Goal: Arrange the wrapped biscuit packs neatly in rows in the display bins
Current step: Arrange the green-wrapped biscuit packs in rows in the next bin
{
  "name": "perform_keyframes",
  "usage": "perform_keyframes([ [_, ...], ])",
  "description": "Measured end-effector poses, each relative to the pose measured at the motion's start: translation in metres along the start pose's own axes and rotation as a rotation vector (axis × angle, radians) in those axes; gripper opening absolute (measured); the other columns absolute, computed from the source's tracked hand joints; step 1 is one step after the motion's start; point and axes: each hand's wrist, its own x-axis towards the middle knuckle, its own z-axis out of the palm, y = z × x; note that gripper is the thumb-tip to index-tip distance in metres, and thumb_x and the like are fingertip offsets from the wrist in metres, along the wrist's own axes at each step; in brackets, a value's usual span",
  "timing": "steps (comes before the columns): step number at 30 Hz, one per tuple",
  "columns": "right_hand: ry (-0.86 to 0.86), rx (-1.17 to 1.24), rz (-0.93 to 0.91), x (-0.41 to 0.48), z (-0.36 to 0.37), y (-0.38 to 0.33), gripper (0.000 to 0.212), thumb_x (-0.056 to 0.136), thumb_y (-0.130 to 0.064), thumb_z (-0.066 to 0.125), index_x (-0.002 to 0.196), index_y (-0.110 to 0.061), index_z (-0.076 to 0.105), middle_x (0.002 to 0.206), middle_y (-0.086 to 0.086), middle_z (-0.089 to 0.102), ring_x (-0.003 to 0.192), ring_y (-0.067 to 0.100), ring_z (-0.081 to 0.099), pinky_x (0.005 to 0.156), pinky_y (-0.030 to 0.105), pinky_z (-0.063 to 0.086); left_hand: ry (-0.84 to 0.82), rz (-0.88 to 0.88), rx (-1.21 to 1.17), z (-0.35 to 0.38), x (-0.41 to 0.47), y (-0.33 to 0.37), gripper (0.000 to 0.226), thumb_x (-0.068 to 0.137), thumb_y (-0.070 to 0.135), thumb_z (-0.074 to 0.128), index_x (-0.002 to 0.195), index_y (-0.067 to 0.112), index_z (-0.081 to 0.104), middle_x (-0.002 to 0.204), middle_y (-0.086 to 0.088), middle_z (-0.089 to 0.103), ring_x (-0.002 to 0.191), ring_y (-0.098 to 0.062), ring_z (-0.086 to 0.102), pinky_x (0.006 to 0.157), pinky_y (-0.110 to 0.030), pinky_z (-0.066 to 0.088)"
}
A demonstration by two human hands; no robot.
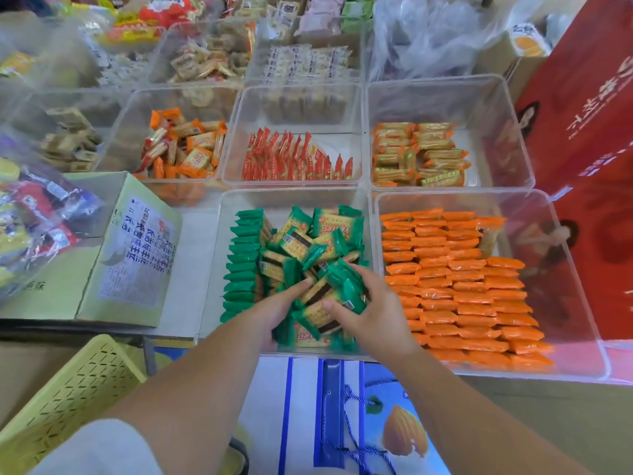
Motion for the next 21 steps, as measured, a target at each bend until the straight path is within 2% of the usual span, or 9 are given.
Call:
perform_keyframes([
  [2,0.006,0.066,0.023,-0.001,-0.001,0.0,0.077,0.074,-0.054,0.082,0.141,-0.033,0.05,0.126,-0.017,0.063,0.115,0.0,0.062,0.088,0.031,0.06,0.013,-0.019,-0.02,0.0,0.004,0.0,0.084,0.042,0.07,0.09,0.104,0.02,0.067,0.086,-0.009,0.078,0.075,-0.026,0.076,0.061,-0.042,0.061],
  [5,0.005,0.111,0.028,-0.001,-0.001,0.0,0.074,0.076,-0.051,0.082,0.14,-0.032,0.051,0.126,-0.013,0.064,0.117,0.006,0.063,0.088,0.035,0.06,-0.028,-0.024,-0.033,0.0,0.005,0.001,0.075,0.047,0.072,0.088,0.102,0.023,0.07,0.09,-0.009,0.078,0.08,-0.026,0.076,0.067,-0.042,0.062],
  [8,0.004,0.131,0.026,-0.001,0.0,0.001,0.071,0.078,-0.046,0.083,0.14,-0.029,0.052,0.126,-0.013,0.064,0.117,0.007,0.063,0.087,0.036,0.061,-0.03,-0.007,0.059,0.004,0.007,-0.001,0.076,0.051,0.079,0.078,0.103,0.025,0.076,0.094,-0.005,0.078,0.087,-0.022,0.076,0.091,-0.041,0.059],
  [10,0.007,0.158,0.034,-0.001,-0.001,0.001,0.072,0.077,-0.047,0.083,0.139,-0.027,0.053,0.124,-0.012,0.066,0.115,0.007,0.064,0.087,0.037,0.061,-0.056,-0.012,0.067,0.008,0.008,-0.002,0.071,0.061,0.076,0.076,0.106,0.022,0.077,0.098,-0.006,0.078,0.095,-0.024,0.074,0.098,-0.043,0.055],
  [11,0.008,0.171,0.036,-0.001,-0.001,0.0,0.073,0.076,-0.049,0.083,0.139,-0.026,0.054,0.123,-0.012,0.067,0.114,0.007,0.065,0.087,0.037,0.061,-0.067,-0.016,0.051,0.01,0.009,-0.002,0.068,0.067,0.073,0.075,0.108,0.02,0.077,0.1,-0.007,0.077,0.096,-0.025,0.074,0.095,-0.042,0.056],
  [14,0.012,0.171,0.02,0.0,-0.001,0.0,0.073,0.075,-0.051,0.082,0.138,-0.024,0.055,0.121,-0.012,0.068,0.112,0.006,0.066,0.088,0.036,0.061,-0.061,-0.018,0.02,0.014,0.009,0.0,0.066,0.071,0.069,0.075,0.113,0.018,0.074,0.098,-0.006,0.078,0.087,-0.023,0.076,0.073,-0.031,0.059],
  [17,0.03,0.129,-0.005,0.0,0.001,0.0,0.07,0.078,-0.045,0.083,0.139,-0.022,0.055,0.123,-0.012,0.067,0.113,0.003,0.064,0.09,0.032,0.059,-0.022,-0.021,0.071,0.009,0.007,0.003,0.073,0.062,0.074,0.078,0.112,0.021,0.072,0.098,-0.005,0.078,0.094,-0.025,0.073,0.084,-0.037,0.059],
  [21,0.067,0.184,0.016,-0.001,0.001,-0.001,0.067,0.08,-0.038,0.084,0.137,-0.022,0.056,0.119,-0.013,0.069,0.108,0.001,0.066,0.086,0.029,0.06,-0.081,-0.035,-0.068,0.001,0.003,0.004,0.077,0.052,0.061,0.09,0.111,0.014,0.071,0.097,-0.011,0.077,0.084,-0.026,0.076,0.067,-0.037,0.061],
])
